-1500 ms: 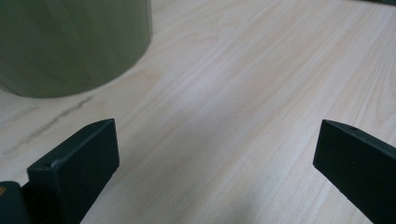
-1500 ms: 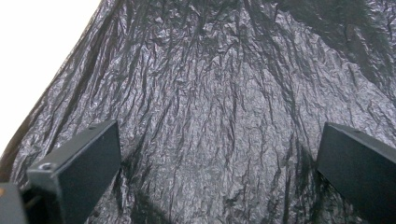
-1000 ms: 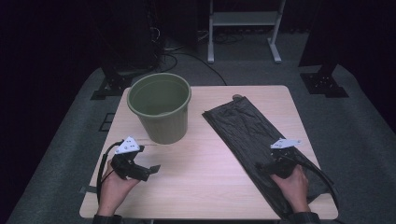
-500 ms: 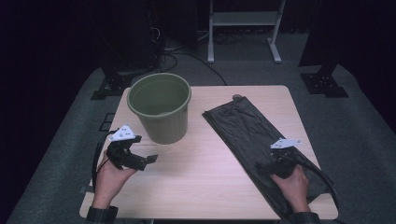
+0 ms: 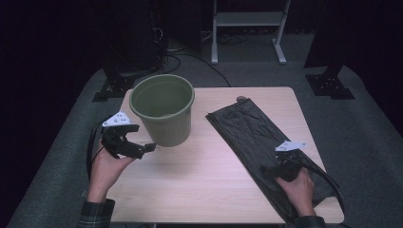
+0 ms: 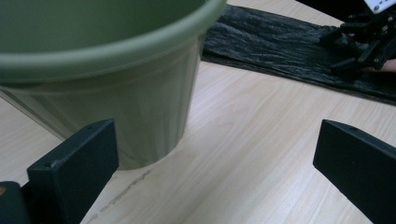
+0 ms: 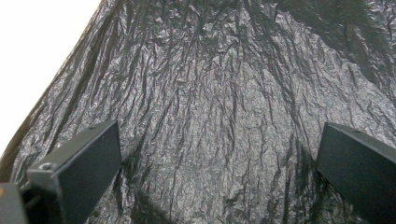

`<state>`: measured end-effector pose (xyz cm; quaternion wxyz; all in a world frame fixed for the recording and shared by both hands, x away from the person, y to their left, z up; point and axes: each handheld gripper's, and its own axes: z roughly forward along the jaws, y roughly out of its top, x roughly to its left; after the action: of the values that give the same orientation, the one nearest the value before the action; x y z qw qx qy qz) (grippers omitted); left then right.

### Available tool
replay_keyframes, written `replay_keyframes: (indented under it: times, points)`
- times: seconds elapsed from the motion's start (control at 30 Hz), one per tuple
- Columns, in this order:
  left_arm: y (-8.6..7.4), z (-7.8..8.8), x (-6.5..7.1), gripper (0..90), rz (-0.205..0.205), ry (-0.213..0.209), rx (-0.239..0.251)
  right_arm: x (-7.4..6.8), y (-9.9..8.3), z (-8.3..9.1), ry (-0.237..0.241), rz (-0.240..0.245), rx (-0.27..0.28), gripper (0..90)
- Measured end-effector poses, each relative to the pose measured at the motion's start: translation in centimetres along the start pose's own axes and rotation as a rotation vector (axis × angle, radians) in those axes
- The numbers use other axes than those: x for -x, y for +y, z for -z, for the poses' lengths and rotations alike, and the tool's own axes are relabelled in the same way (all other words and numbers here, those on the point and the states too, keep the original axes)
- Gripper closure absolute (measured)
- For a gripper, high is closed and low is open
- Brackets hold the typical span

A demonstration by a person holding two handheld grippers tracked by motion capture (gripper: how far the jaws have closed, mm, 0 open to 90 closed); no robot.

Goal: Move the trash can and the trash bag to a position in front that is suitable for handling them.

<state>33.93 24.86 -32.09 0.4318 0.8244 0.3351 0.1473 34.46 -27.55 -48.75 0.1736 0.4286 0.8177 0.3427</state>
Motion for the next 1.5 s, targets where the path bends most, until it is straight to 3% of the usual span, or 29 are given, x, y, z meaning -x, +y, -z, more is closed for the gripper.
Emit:
replay_keyframes:
  times: [0.57, 0.97, 1.5]
  points:
    - [3.3, 1.0, -1.9, 0.0, 0.004, 0.01, 0.025, 0.0, 0.0, 0.0, 0.0, 0.0, 0.0, 0.0]
    - [5.7, 0.7, -4.7, 0.0, 0.011, 0.045, 0.025, 0.0, 0.0, 0.0, 0.001, 0.0, 0.0, 0.0]
    - [6.2, -1.3, -8.4, 0.0, 0.028, 0.094, -0.001, 0.0, 0.0, 0.0, 0.001, 0.0, -0.001, 0.0]
